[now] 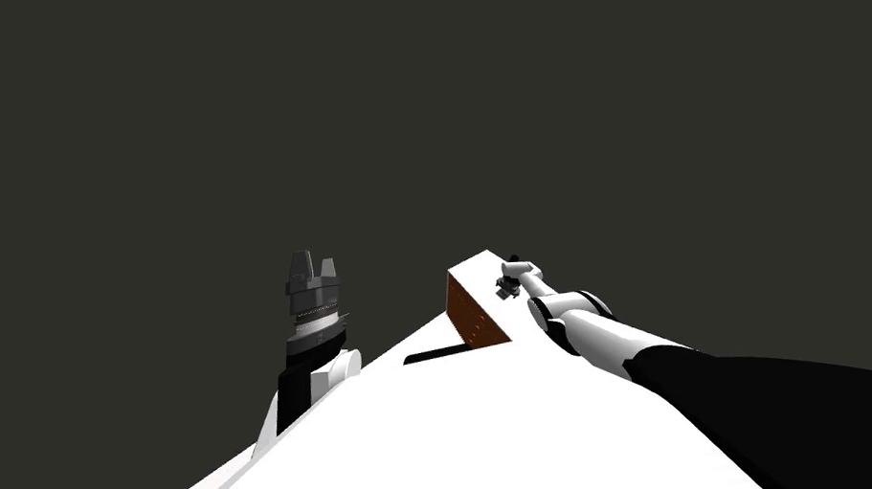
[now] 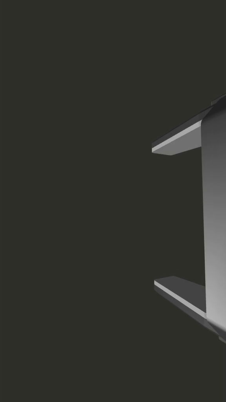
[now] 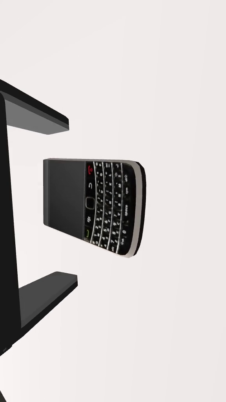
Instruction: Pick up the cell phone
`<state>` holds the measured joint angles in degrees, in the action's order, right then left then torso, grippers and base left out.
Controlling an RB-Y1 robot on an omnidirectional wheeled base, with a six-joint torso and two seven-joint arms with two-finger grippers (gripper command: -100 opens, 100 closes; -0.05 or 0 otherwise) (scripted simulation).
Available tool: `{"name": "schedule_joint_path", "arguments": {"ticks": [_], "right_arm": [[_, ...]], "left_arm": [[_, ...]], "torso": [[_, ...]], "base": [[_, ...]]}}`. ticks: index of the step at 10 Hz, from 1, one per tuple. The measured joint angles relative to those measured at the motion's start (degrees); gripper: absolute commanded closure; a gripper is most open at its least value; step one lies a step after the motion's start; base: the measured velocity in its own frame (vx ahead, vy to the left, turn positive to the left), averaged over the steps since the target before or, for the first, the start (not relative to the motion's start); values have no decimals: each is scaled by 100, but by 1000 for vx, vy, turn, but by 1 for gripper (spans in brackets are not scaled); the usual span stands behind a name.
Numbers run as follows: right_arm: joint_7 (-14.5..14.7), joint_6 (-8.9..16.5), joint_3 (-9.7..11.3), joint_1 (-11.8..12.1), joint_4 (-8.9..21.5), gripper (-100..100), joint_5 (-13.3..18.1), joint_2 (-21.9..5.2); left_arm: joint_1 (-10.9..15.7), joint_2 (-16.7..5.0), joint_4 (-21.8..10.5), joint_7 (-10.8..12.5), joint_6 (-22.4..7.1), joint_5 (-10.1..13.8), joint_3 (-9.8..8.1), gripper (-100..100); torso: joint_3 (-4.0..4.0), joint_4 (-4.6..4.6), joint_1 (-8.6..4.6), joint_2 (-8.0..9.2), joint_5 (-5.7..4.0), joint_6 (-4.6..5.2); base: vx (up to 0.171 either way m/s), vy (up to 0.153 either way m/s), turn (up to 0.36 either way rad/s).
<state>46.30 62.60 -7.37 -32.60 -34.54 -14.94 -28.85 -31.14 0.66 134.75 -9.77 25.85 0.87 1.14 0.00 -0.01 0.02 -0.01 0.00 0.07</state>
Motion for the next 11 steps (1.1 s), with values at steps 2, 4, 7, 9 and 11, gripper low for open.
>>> {"name": "schedule_joint_path", "arguments": {"ticks": [2, 4, 7, 9, 11], "right_arm": [[-79, -179, 33, 104, 69, -100, 36, 96], [-149, -256, 54, 194, 20, 100, 61, 153], [-155, -255, 51, 192, 21, 100, 59, 151], [-151, -255, 53, 192, 20, 0, 60, 153], [-96, -190, 38, 75, 86, 100, 39, 98]], "left_arm": [[0, 0, 0, 0, 0, 0, 0, 0], [0, 0, 0, 0, 0, 0, 0, 0], [0, 0, 0, 0, 0, 0, 0, 0], [0, 0, 0, 0, 0, 0, 0, 0], [0, 0, 0, 0, 0, 0, 0, 0]], "torso": [[2, 0, -6, 5, -2, -1], [2, 1, -1, 3, 0, 0], [0, -1, 0, 0, 0, -2], [0, 0, 0, 0, 1, 0], [0, 3, 5, -5, 6, 2]], "base": [[-14, -18, 50], [-4, 1, 8], [0, 0, 0], [0, 0, 0], [18, 19, -64]]}}
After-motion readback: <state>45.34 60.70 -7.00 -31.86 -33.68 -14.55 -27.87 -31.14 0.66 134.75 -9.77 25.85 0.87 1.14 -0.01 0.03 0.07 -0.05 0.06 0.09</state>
